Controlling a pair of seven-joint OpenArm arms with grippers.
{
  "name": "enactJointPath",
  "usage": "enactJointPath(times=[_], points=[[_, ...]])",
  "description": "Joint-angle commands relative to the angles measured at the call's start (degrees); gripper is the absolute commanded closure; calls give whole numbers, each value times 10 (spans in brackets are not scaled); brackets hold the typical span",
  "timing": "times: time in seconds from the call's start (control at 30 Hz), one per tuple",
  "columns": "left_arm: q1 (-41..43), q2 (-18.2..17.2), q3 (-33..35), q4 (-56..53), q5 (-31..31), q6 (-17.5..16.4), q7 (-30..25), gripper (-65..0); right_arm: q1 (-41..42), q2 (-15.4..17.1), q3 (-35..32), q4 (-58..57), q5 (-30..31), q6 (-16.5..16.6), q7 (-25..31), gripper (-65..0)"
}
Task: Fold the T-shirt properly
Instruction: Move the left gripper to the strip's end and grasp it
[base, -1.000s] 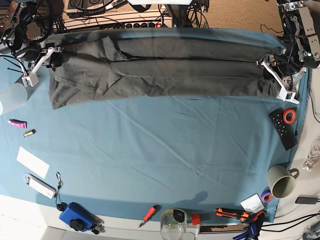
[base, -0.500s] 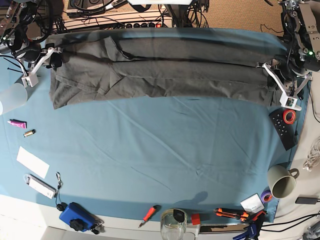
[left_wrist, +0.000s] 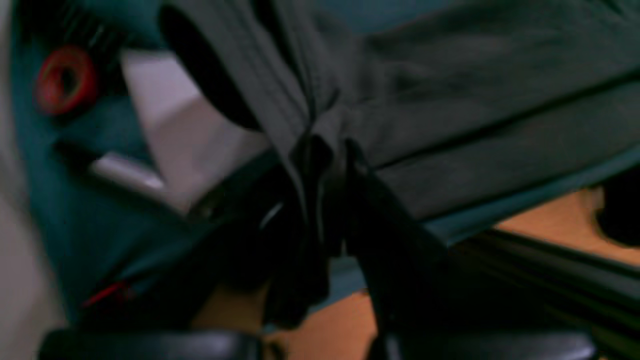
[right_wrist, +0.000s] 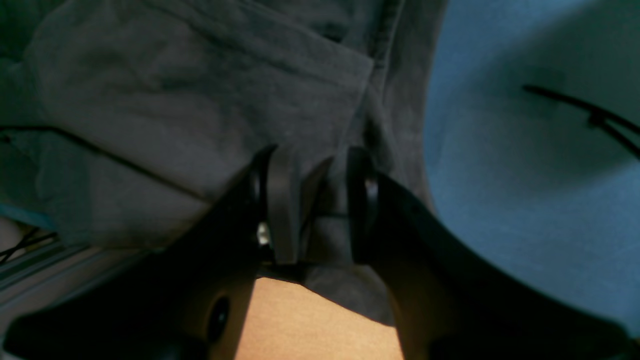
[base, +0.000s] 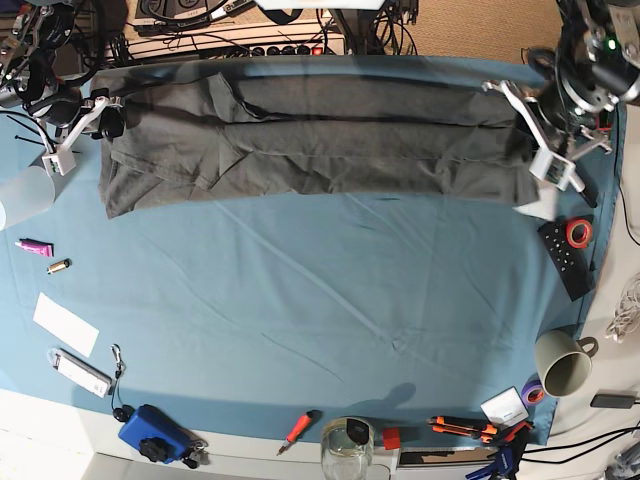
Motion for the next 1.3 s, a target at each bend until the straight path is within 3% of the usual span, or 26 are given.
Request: enactJointPath(times=[0.0, 0.23, 0.67, 0.87, 1.17, 1.27], points=[[2, 3, -3, 7, -15, -7, -12, 0, 2, 14, 6, 10, 3, 1, 11, -166], [0, 32, 63, 7, -28, -18, -16, 0, 2, 14, 6, 10, 3, 1, 13, -166], [-42, 104, 309, 7, 139, 20, -69, 0, 2, 13, 6, 10, 3, 1, 13, -166], [-48, 116, 386, 7, 224, 50, -114, 0, 2, 13, 6, 10, 3, 1, 13, -166], [-91, 118, 474, -44, 254, 50, -122, 0, 2, 13, 6, 10, 3, 1, 13, -166], [-106, 135, 485, -70, 254, 50, -122, 0, 2, 13, 6, 10, 3, 1, 17, -166]])
